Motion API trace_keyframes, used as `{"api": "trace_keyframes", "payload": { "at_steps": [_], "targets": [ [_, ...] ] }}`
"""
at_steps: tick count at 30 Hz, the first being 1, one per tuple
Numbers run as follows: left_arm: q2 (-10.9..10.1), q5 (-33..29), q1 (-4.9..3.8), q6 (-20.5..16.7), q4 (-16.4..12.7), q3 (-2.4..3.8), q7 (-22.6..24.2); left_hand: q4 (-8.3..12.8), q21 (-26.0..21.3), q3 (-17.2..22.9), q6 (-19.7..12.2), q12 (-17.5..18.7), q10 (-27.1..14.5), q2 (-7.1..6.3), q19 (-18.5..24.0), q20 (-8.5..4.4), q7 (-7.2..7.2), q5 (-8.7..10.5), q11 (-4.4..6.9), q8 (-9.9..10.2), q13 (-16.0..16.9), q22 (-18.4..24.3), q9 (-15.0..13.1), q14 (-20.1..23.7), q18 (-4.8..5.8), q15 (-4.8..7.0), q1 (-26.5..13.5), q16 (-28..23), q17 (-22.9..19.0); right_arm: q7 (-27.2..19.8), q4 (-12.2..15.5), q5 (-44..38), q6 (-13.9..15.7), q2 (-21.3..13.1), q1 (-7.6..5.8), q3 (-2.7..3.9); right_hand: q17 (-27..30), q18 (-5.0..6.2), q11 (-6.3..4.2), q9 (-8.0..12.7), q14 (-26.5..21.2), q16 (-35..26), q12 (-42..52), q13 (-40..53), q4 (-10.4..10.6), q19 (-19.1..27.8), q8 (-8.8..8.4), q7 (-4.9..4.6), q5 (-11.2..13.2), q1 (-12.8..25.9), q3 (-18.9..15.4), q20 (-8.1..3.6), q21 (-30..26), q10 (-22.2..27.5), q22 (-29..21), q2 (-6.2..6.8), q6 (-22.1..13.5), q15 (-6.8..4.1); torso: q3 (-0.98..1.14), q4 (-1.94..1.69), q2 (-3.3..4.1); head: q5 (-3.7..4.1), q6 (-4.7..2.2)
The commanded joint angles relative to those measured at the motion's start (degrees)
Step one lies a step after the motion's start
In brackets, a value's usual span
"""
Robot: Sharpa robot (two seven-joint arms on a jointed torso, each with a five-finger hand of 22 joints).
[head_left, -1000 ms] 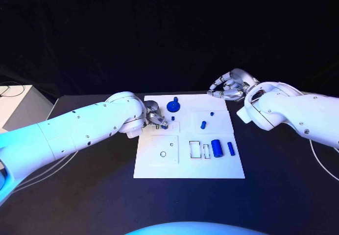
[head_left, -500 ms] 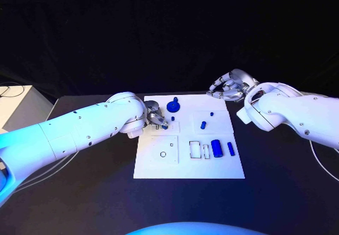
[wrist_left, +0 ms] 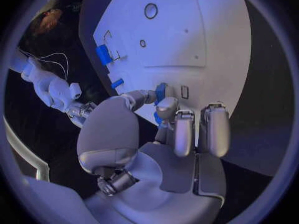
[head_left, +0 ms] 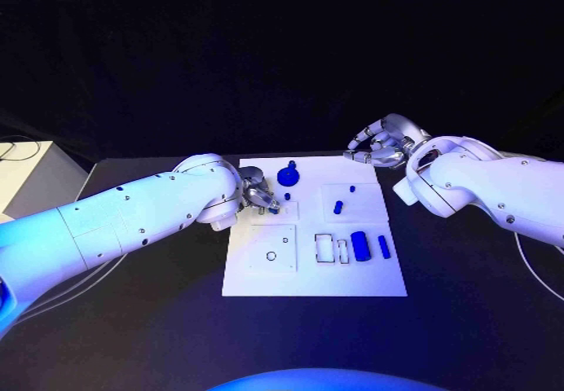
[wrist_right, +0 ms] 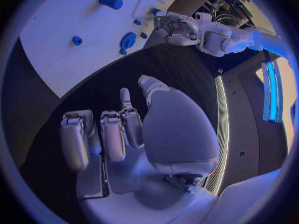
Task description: Assemble the parts on the task board
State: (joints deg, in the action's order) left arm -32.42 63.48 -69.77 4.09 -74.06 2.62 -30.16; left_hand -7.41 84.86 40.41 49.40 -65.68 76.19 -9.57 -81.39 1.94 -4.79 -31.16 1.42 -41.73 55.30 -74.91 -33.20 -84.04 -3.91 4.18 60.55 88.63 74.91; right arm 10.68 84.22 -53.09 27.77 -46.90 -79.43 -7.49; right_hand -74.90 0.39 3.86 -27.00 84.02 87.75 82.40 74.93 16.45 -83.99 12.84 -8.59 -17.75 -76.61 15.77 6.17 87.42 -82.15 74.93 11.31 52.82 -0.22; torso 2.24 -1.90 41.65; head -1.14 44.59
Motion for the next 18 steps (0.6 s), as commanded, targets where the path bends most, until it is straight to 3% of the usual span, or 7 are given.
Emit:
{"api": "trace_keyframes", "payload": {
  "at_steps": [1,18],
  "targets": [
    [0.1,1.0,0.03,-0.8,-0.3,0.08,0.4,10.0,0.4,9.9,1.7,-0.3,0.3,0.40,-0.5,-0.02,1.73,-0.19,-0.06,-0.1,0.1,-3.1,-8.9,-5.4,1.15,0.34,0.3,0.1,13.3,-0.6,0.0,-0.2,-0.2,0.0,0.03,0.01,-8.8,0.32,-0.11,-0.1,4.4,-0.3,0.1,6.9,0.0,-4.6,0.30,0.14,0.3,0.3,0.3,-0.54,-0.2,-0.1,13.5,0.14,-0.4,-0.20,0.00,0.00,-0.01,-0.06,0.05],
    [0.8,2.3,0.08,-0.1,0.6,0.10,0.3,10.0,0.4,10.0,1.7,-0.3,0.3,0.40,-0.6,-0.04,1.75,-0.20,-0.05,-0.1,0.0,-3.1,-8.9,-5.4,1.16,0.36,0.3,0.1,13.3,-0.6,-0.1,-0.2,-0.2,0.1,0.04,0.01,-8.8,0.32,-0.11,-0.1,4.4,-0.3,0.1,6.9,0.0,-4.6,0.30,0.14,0.3,0.3,0.3,-0.54,-0.2,-0.1,13.5,0.14,-0.4,-0.20,0.04,0.03,-0.02,-0.04,0.27]
  ]
}}
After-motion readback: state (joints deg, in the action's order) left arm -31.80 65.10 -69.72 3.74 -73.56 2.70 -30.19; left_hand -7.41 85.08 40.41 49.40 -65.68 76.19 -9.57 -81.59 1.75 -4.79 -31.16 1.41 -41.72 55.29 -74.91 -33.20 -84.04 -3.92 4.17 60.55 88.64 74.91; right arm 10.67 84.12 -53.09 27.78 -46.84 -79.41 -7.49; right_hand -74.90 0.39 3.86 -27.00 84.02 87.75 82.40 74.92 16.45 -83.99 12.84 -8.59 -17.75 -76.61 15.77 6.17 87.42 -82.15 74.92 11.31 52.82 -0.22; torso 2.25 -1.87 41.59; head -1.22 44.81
